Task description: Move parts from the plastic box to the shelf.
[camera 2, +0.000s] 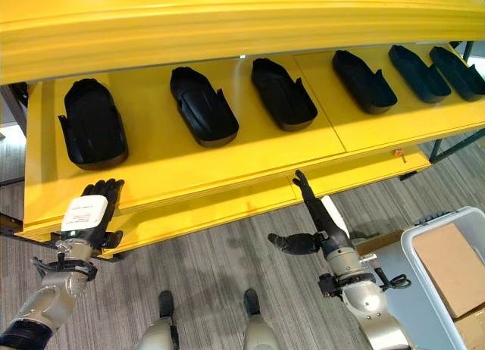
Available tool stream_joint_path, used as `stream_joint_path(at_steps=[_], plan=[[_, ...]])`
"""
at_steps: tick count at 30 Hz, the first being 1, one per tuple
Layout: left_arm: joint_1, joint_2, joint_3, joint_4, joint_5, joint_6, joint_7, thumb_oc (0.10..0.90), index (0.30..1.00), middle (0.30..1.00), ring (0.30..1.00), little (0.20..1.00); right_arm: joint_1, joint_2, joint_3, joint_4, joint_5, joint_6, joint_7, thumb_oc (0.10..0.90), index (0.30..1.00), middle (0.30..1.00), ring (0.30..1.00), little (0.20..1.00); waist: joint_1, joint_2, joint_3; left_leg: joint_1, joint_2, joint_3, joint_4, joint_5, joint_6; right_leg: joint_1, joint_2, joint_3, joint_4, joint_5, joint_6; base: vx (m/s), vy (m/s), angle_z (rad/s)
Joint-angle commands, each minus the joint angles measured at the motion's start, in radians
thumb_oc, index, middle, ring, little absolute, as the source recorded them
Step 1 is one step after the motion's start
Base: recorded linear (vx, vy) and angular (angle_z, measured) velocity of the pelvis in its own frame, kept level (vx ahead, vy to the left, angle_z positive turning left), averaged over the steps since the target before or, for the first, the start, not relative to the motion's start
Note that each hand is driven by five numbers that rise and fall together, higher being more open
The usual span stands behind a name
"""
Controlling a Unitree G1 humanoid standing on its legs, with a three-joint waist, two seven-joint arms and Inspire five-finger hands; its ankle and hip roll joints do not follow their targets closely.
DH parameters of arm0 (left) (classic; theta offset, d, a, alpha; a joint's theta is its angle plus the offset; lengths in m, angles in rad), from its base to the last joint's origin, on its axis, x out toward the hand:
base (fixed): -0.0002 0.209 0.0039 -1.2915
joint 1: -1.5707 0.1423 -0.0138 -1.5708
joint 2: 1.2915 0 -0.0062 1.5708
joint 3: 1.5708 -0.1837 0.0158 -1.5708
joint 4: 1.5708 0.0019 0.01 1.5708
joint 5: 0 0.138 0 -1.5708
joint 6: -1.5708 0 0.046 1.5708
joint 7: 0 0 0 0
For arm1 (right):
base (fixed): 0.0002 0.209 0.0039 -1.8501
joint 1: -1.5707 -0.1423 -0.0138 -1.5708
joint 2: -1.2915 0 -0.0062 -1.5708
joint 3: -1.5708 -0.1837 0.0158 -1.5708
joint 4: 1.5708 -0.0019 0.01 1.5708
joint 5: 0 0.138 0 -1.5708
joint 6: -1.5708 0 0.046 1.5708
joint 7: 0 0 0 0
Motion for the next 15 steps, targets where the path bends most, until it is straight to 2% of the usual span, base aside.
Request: stream_joint_path(at_steps=[1, 9, 15], plan=[[0.021, 0.007, 0.035, -0.045, -0.007, -0.044, 0.003, 0.900, 1.000, 1.000, 1.000, 1.000, -0.095, -0.038, -0.042, -0.097, -0.022, -0.101, -0.046, 0.900, 1.000, 1.000, 1.000, 1.000, 0.013, -0.006, -0.057, 0.002, 0.016, -0.018, 0.104, -0.094, 0.031, -0.052, -0.028, -0.023, 0.128, -0.077, -0.010, 0.00, 0.001, 0.04], [0.117, -0.011, 0.068, -0.174, -0.121, -0.119, -0.031, 0.900, 1.000, 1.000, 1.000, 1.000, -0.202, -0.038, -0.016, -0.089, -0.033, -0.107, -0.059, 0.900, 1.000, 1.000, 1.000, 1.000, 0.035, -0.007, -0.058, 0.004, 0.012, -0.027, 0.101, -0.092, 0.035, -0.041, -0.030, -0.031, 0.125, -0.079, -0.013, 0.00, -0.006, 0.04], [0.165, -0.032, 0.055, -0.256, -0.246, -0.154, -0.072, 0.900, 1.000, 1.000, 1.000, 1.000, -0.333, -0.009, 0.047, -0.044, 0.056, -0.102, -0.064, 0.900, 1.000, 1.000, 1.000, 1.000, 0.058, -0.003, -0.055, 0.008, 0.010, -0.034, 0.094, -0.088, 0.039, -0.039, -0.028, -0.033, 0.127, -0.080, -0.017, 0.00, -0.009, 0.01]])
